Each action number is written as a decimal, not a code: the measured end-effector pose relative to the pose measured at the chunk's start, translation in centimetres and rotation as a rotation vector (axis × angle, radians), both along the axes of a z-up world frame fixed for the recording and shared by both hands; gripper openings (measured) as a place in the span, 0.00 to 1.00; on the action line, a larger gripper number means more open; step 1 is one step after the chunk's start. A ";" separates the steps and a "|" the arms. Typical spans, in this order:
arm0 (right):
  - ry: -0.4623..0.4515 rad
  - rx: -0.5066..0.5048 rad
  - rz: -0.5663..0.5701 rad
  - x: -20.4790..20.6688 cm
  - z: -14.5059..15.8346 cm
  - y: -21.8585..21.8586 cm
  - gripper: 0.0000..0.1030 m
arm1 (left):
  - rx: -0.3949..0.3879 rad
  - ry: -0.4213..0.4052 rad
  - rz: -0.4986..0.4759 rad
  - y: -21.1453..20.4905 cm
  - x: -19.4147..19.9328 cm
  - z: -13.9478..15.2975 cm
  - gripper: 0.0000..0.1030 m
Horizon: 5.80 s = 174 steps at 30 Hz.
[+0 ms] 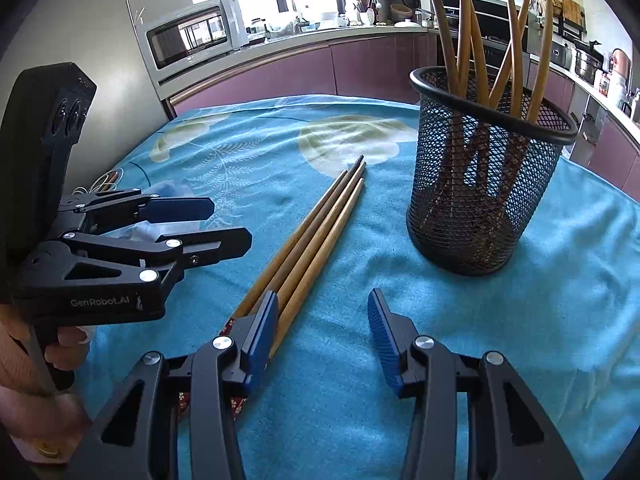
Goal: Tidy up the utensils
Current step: 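Move both open tools back to the remaining chopsticks on the cloth, then close the left tool on a chopstick while the right tool grasps another chopstick, then lift the chopsticks upright with both tools and carry them over the mesh cup, then lower the chopsticks into the mesh cup and open both tools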
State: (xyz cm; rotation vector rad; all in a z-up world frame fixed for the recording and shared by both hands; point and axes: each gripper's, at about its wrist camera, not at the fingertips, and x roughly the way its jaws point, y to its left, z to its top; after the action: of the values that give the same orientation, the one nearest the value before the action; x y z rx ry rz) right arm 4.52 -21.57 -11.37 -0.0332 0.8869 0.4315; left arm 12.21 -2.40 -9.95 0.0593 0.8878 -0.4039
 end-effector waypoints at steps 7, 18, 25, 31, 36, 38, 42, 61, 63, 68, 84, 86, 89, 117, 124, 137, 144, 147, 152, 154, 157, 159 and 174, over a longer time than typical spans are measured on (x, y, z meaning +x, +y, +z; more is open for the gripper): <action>0.006 0.005 -0.016 0.1 -0.1 -0.3 0.40 | 0.006 0.005 -0.026 -0.7 0.0 -0.2 0.59; 0.016 0.035 -0.027 0.0 -0.1 -1.3 0.39 | 0.024 0.024 -0.048 -2.2 0.6 -0.9 0.59; 0.015 0.036 -0.027 -0.1 -0.1 -1.3 0.39 | 0.039 0.024 -0.047 -2.5 0.9 -1.0 0.59; 0.015 0.032 -0.027 -0.1 -0.1 -1.3 0.39 | 0.062 0.014 -0.048 -2.6 0.9 -1.1 0.58; 0.015 0.027 -0.030 -0.1 0.0 -1.4 0.39 | 0.079 0.015 -0.053 -2.7 0.8 -1.2 0.56; 0.014 0.025 -0.031 -0.1 0.0 -1.4 0.39 | 0.091 0.015 -0.050 -2.7 0.7 -1.3 0.52; 0.014 0.022 -0.032 0.1 0.0 -1.3 0.37 | 0.088 0.020 -0.044 -2.3 0.6 -1.2 0.45; 0.045 0.011 -0.067 3.2 -0.1 -0.9 0.10 | 0.080 0.045 -0.014 -2.7 3.5 -1.1 0.19; 0.049 0.026 -0.072 3.2 -0.2 -1.2 0.07 | 0.062 0.050 0.006 -2.5 3.6 -1.1 0.15; 0.055 0.058 -0.082 3.2 -0.2 -1.7 0.06 | 0.006 0.065 0.048 -1.7 3.7 -1.2 0.10; -0.007 0.150 -0.022 0.6 2.3 -3.1 0.06 | -0.097 0.064 0.021 -0.4 2.1 0.6 0.07; -0.024 0.156 -0.015 0.2 2.9 -3.2 0.06 | -0.116 0.056 0.007 -0.3 1.7 1.2 0.07; -0.043 0.188 -0.005 -0.3 3.8 -3.7 0.06 | -0.143 0.037 -0.016 -0.2 1.1 2.4 0.07; -0.239 0.277 -0.055 -1.2 10.8 -8.6 0.06 | -0.381 -0.115 -0.138 1.0 -1.1 12.2 0.07; -0.290 0.272 -0.069 -0.8 12.6 -9.5 0.06 | -0.417 -0.132 -0.146 0.1 0.4 13.8 0.07; -0.349 0.285 -0.090 0.2 15.0 -11.0 0.06 | -0.423 -0.207 -0.181 -1.6 1.3 17.7 0.07; -0.378 0.295 -0.102 0.6 16.1 -11.5 0.06 | -0.442 -0.249 -0.186 -2.2 1.7 19.7 0.07; -0.384 0.296 -0.104 0.8 16.2 -11.6 0.06 | -0.445 -0.254 -0.190 -2.7 1.9 20.0 0.07; -0.394 0.299 -0.109 1.4 16.5 -11.8 0.06 | -0.432 -0.256 -0.186 -3.6 2.4 20.1 0.07; -0.399 0.301 -0.113 1.7 16.6 -11.7 0.06 | -0.431 -0.252 -0.181 -3.8 2.7 20.1 0.07; -0.405 0.297 -0.122 2.2 16.7 -11.8 0.06 | -0.428 -0.250 -0.170 -3.9 3.3 20.1 0.07; -0.404 0.298 -0.127 2.5 16.6 -11.9 0.06 | -0.426 -0.250 -0.164 -4.0 3.5 20.1 0.07; -0.326 0.254 -0.156 5.2 13.8 -11.4 0.06 | -0.313 -0.213 -0.180 -5.4 4.5 18.7 0.07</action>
State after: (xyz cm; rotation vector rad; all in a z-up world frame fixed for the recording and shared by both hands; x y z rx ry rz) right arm 9.72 -32.93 2.46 0.1934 0.5049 0.3769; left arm 16.73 -7.83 8.70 -0.1054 0.6035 -0.6885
